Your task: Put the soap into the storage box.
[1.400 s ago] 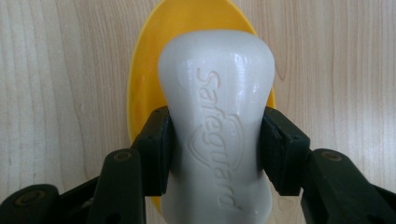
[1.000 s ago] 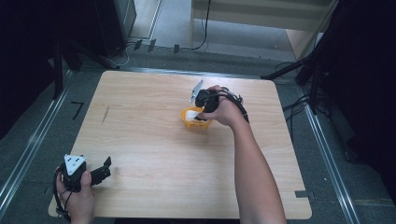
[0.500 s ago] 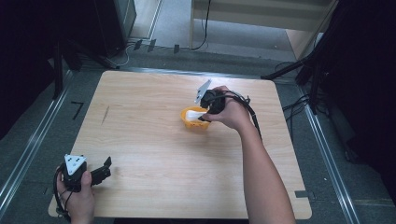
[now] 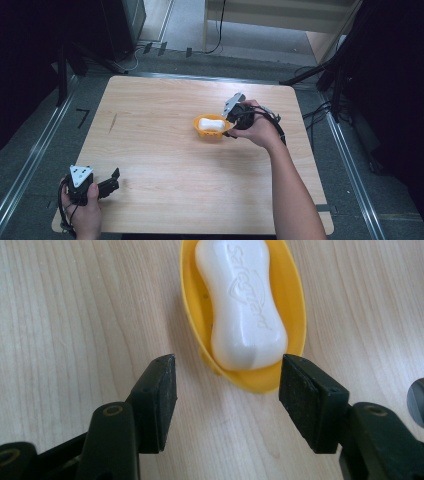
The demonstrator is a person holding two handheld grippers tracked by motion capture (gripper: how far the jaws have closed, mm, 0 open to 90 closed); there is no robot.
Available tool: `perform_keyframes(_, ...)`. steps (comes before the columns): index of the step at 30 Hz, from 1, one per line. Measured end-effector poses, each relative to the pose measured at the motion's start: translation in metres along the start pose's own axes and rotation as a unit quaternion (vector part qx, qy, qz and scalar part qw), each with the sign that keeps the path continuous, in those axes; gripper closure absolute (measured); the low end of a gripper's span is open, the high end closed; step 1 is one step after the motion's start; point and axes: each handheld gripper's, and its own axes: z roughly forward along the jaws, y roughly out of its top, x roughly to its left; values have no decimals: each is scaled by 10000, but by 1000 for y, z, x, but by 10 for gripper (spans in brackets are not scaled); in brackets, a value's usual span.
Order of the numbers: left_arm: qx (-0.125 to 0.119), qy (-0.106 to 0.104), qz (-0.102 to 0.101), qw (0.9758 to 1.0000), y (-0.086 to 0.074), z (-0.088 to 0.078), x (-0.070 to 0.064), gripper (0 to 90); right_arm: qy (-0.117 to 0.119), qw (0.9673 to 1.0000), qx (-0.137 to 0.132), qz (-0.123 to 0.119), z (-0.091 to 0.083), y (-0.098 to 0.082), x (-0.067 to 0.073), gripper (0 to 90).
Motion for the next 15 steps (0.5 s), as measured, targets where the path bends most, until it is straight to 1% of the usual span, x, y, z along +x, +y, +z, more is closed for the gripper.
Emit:
perform_keyframes(2, 8, 4, -1, 10000, 0, 0, 0, 68, -10, 10000, -8, -9, 0, -3, 1, 415)
perform_keyframes(3, -1, 4, 0, 10000, 0, 0, 0, 68, 2, 10000, 24, 29, -1, -7, 2, 410)
perform_keyframes(4, -1, 4, 0, 10000, 0, 0, 0, 68, 2, 10000, 24, 29, -1, -7, 2, 410)
perform_keyframes(6, 5, 10, 11, 10000, 0, 0, 0, 68, -12, 10000, 50, 55, -2, -13, 4, 404)
perform_keyframes(14, -3, 8, 11, 10000, 0, 0, 0, 68, -18, 9999, 23, 108, -3, -23, 13, 396)
perform_keyframes(15, -4, 6, 7, 10000, 0, 0, 0, 68, -9, 9999, 48, 108, -4, -26, 16, 396)
